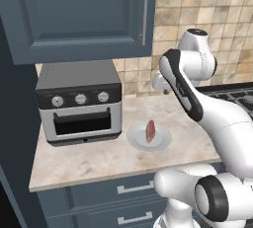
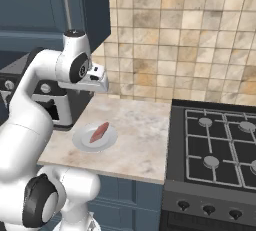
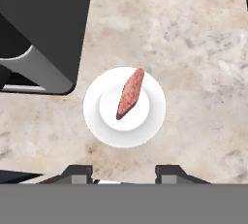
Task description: Place the steak on the counter behind the older steak on the same shelf of the fridge to maintain FIFO order. Close the fridge door when finished.
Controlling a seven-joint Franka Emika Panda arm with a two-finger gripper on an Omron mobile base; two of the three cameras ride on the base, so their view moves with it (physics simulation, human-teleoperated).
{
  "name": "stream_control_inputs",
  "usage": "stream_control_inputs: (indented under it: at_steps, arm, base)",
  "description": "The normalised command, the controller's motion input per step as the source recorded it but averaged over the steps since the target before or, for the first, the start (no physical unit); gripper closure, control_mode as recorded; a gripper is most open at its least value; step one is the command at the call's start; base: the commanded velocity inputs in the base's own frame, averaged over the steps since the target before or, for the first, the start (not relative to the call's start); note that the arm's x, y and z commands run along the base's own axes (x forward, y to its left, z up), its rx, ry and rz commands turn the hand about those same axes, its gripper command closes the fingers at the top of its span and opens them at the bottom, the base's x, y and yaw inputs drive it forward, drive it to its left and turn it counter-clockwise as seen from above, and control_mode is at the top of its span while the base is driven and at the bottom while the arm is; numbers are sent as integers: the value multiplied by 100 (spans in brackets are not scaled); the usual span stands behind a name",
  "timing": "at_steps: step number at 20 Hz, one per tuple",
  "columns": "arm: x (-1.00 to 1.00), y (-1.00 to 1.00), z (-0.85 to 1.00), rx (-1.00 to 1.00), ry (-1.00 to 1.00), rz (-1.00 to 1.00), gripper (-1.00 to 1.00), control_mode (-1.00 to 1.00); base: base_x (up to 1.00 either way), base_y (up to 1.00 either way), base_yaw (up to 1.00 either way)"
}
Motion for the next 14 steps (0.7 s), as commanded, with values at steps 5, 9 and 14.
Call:
stream_control_inputs:
  at_steps: [5, 9, 14]
  arm:
    - [-13, 0, 0, 0, -1, 0, -100, -100]
    - [-20, 6, -54, -1, 0, -6, -100, -100]
    - [12, 15, -98, 0, 14, -22, -100, -100]
  base:
    - [0, 0, 0]
    - [0, 0, 0]
    - [0, 0, 0]
